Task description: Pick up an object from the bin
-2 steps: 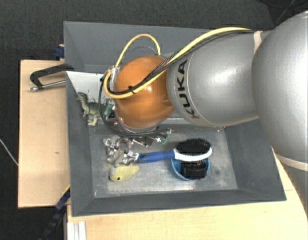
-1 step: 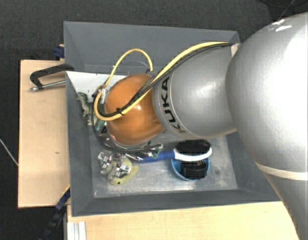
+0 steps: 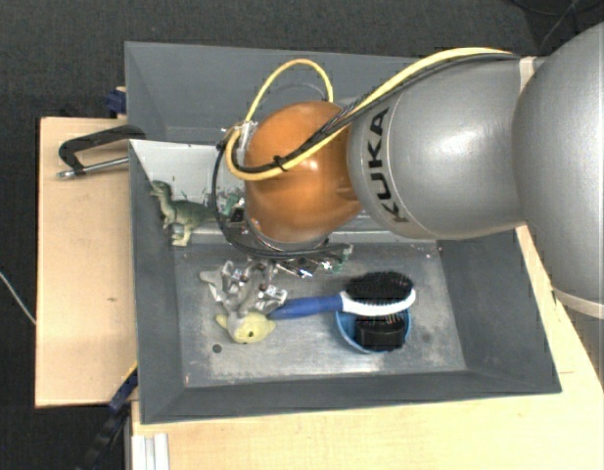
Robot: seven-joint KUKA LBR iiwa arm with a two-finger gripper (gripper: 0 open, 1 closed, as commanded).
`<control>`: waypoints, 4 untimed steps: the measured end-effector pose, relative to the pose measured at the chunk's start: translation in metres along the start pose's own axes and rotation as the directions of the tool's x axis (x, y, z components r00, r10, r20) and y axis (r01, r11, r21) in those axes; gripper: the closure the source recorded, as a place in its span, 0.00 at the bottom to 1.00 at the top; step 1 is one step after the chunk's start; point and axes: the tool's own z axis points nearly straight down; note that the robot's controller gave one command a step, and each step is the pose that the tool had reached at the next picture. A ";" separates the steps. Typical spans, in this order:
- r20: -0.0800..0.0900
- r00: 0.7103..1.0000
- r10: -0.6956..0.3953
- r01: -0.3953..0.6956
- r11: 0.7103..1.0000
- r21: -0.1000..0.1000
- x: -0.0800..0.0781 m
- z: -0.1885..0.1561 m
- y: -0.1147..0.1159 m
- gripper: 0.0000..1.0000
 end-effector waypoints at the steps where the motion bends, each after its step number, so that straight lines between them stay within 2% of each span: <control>1: -0.001 1.000 -0.007 0.007 1.000 -0.006 -0.025 0.006 0.026 1.00; 2: -0.002 1.000 0.000 0.000 1.000 -0.004 -0.033 0.038 -0.012 1.00; 3: 0.001 1.000 -0.010 0.010 1.000 -0.004 -0.048 0.019 -0.002 1.00; 4: -0.006 1.000 -0.017 0.017 1.000 -0.006 -0.020 0.004 -0.008 1.00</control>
Offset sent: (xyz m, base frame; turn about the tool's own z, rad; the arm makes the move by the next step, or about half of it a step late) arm -0.0102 0.0316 -0.0070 -0.0046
